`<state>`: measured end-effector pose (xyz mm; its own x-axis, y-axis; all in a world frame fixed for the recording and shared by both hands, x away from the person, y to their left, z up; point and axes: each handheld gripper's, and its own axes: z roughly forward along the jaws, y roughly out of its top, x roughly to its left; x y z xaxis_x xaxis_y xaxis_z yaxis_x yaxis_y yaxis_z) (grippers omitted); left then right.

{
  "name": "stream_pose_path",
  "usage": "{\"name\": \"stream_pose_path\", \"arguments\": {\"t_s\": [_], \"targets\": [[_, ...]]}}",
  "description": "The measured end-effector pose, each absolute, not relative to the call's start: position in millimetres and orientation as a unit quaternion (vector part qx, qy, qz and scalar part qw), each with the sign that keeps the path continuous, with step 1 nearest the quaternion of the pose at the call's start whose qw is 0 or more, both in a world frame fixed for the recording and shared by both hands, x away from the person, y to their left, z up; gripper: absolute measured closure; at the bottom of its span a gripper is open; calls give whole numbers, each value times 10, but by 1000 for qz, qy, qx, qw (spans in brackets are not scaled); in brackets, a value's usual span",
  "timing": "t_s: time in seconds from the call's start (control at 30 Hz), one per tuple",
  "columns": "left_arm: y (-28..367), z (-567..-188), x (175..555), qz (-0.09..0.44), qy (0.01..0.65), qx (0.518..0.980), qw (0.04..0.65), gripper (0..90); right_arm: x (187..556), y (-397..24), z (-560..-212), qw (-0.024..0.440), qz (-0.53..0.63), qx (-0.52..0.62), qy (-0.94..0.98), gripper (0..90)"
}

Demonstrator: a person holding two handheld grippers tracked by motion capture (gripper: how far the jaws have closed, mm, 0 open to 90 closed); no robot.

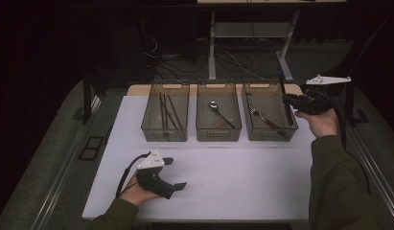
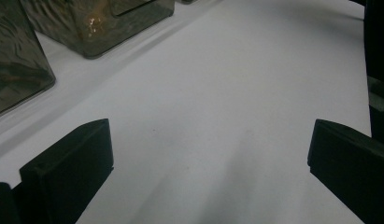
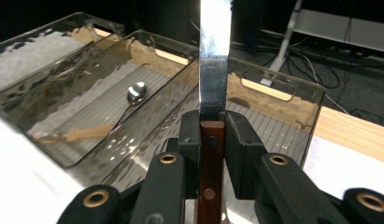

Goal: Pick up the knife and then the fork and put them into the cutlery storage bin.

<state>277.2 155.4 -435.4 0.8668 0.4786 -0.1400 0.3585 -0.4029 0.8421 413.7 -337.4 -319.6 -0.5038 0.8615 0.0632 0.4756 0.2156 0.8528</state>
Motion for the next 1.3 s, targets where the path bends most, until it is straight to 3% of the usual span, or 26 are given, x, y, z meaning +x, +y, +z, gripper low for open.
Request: {"name": "stream_pose_path", "arguments": {"t_s": [0.53, 1.0, 1.03, 1.13, 1.3], "targets": [[1557, -4350, 2771, 63, 253, 832, 489, 0, 4495, -3302, -3536, 202, 372, 491, 761, 772], [1559, -4349, 2765, 63, 251, 832, 491, 0, 4674, -3209, -3880, 153, 287, 518, 791, 764], [1559, -4349, 2766, 63, 251, 832, 491, 0, 4680, -3208, -3898, 146, 280, 518, 795, 751], [1557, -4350, 2767, 63, 250, 832, 491, 0, 4667, -3218, -3892, 155, 294, 526, 783, 519], [1558, -4349, 2765, 63, 250, 832, 491, 0, 4638, -3253, -3835, 159, 314, 523, 776, 414]]}}
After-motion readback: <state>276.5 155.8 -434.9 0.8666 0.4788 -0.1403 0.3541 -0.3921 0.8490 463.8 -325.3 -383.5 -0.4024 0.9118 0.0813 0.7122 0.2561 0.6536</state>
